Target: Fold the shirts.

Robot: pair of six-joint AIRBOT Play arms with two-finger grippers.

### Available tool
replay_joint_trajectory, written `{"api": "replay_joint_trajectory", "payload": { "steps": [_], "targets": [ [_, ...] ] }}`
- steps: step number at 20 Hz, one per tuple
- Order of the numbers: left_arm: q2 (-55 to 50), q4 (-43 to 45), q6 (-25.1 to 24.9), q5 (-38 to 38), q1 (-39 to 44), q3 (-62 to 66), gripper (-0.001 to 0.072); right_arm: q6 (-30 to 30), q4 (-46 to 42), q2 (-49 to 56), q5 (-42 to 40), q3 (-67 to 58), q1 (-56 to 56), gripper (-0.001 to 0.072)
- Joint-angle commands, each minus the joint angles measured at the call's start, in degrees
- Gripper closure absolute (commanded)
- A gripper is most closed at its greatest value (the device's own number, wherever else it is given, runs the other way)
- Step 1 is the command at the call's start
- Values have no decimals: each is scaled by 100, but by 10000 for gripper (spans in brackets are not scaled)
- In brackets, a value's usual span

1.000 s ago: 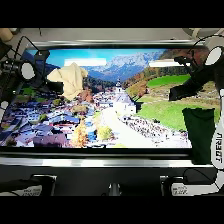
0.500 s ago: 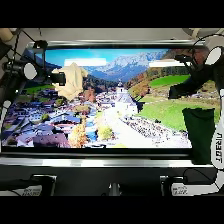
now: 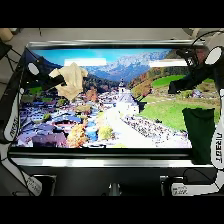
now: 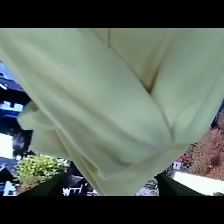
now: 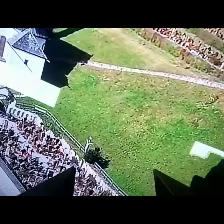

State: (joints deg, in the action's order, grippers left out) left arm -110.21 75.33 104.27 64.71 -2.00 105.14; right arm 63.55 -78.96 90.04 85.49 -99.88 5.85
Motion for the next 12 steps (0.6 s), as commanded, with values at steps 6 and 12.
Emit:
{"api": "replay_joint_trajectory", "payload": {
  "steps": [6, 12],
  "targets": [
    [-634, -817, -33, -428, -173, 284, 680, -96, 590, -33, -20, -31, 0, 226],
    [1215, -1447, -2590, -553, 372, 1054, 682, -675, 17, -1086, -730, -175, 2, 225]
  ]
}}
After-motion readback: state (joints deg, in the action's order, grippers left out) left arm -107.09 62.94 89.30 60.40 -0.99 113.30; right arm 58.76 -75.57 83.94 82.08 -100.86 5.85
